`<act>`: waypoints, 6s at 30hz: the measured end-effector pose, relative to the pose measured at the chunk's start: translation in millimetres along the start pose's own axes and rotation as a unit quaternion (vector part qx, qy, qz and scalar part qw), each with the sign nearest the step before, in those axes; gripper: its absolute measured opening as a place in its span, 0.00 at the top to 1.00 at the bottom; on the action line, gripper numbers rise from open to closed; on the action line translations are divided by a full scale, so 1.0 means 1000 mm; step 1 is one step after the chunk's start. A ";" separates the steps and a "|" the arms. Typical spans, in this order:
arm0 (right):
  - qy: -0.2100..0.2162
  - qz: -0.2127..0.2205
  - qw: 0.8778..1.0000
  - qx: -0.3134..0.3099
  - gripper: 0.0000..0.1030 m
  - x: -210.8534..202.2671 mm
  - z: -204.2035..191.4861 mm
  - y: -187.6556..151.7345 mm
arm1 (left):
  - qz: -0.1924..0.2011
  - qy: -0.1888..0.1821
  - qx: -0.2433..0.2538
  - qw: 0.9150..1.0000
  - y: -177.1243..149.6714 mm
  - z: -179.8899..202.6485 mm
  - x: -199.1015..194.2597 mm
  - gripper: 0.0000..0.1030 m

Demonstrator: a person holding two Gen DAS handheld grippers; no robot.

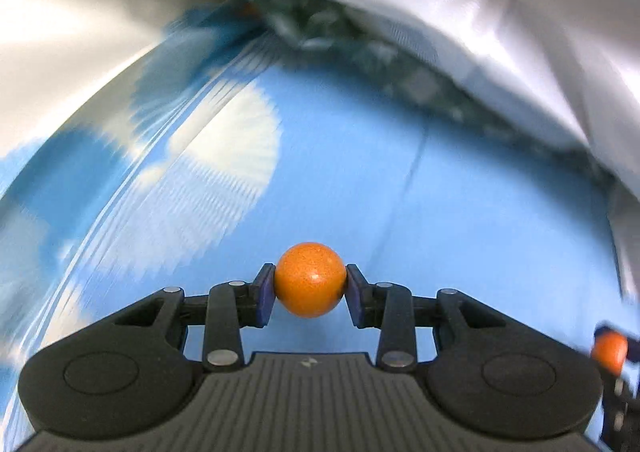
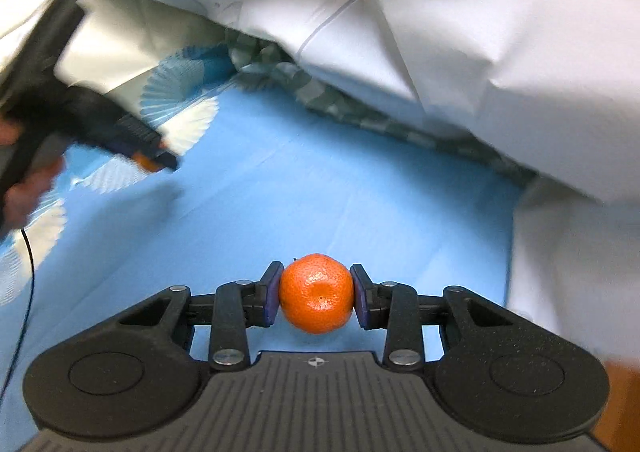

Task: Organize fruits
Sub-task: 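Carry both held oranges over the cardboard box, then open the left gripper to drop its orange while the right releases its orange, then grasp a red tomato with the left gripper while the right grasps a yellow pear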

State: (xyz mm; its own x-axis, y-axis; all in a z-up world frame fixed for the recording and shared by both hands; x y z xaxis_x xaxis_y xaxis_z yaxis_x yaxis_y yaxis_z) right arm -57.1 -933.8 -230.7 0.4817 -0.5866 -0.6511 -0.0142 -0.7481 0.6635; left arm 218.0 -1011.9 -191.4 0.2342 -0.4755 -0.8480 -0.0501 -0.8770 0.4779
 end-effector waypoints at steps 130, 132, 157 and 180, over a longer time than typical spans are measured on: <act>0.343 -0.163 0.807 -0.453 0.63 -0.503 -0.407 -0.536 | -0.099 0.275 -0.448 0.845 -0.866 -0.006 -0.622 0.60; 0.344 -0.150 0.796 -0.475 0.63 -0.492 -0.414 -0.545 | -0.115 0.271 -0.446 0.845 -0.872 -0.010 -0.605 0.60; 0.336 -0.060 0.882 -0.326 0.15 -0.484 -0.366 -0.409 | -0.023 0.283 -0.400 0.871 -0.783 -0.007 -0.622 0.00; 0.152 -0.016 0.954 -0.258 0.45 -0.186 -0.314 -0.334 | -0.024 0.175 -0.305 0.936 -0.557 -0.091 -0.335 0.00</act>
State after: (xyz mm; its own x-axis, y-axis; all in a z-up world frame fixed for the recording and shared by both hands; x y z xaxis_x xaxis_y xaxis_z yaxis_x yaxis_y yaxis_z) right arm 132.7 -477.4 -215.3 0.7083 -0.3899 -0.5884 0.4004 -0.4646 0.7898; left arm 255.2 -357.6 -152.4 0.5312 -0.2901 -0.7960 0.5072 -0.6437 0.5731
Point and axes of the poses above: each gripper's, at about its wrist camera, not at the fingertips, and x roughly the way its jaws point, z to its right, y to its top, the point moved 1 cm from there along x, roughly the way its jaws point, and after that the axes turned 11 degrees about x, right-handed, at the moved point
